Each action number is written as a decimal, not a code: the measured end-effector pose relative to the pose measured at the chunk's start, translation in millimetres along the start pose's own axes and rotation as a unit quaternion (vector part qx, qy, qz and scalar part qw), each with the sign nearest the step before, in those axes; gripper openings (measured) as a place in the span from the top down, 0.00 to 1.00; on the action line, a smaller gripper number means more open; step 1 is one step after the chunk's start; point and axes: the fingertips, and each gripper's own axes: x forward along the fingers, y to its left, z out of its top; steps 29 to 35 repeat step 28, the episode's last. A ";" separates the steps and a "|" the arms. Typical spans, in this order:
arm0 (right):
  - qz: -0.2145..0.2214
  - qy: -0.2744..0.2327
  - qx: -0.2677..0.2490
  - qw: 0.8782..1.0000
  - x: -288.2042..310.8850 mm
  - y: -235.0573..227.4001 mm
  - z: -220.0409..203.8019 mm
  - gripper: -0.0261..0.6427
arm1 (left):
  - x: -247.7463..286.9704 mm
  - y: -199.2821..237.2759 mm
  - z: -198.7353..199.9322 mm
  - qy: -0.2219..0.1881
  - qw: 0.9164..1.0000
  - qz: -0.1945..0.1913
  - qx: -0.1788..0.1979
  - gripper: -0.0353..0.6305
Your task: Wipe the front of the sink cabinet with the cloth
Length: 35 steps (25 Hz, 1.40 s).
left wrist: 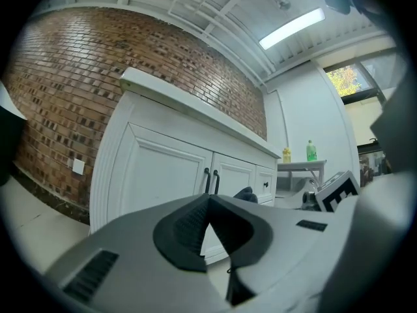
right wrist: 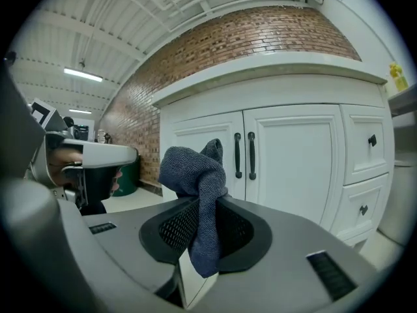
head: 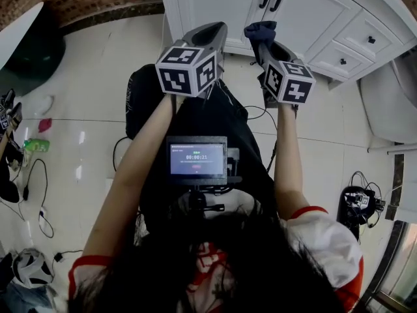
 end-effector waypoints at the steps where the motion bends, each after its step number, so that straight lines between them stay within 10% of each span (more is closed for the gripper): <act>1: 0.001 -0.002 0.000 1.000 -1.3 3.4 0.7 0.83 | -1.8 3.4 -0.9 0.001 1.000 0.005 0.000 0.89; 35: 0.025 0.004 0.033 0.999 -33.1 25.3 -20.2 0.83 | -13.8 -3.7 -26.6 0.025 1.000 0.015 -0.006 0.89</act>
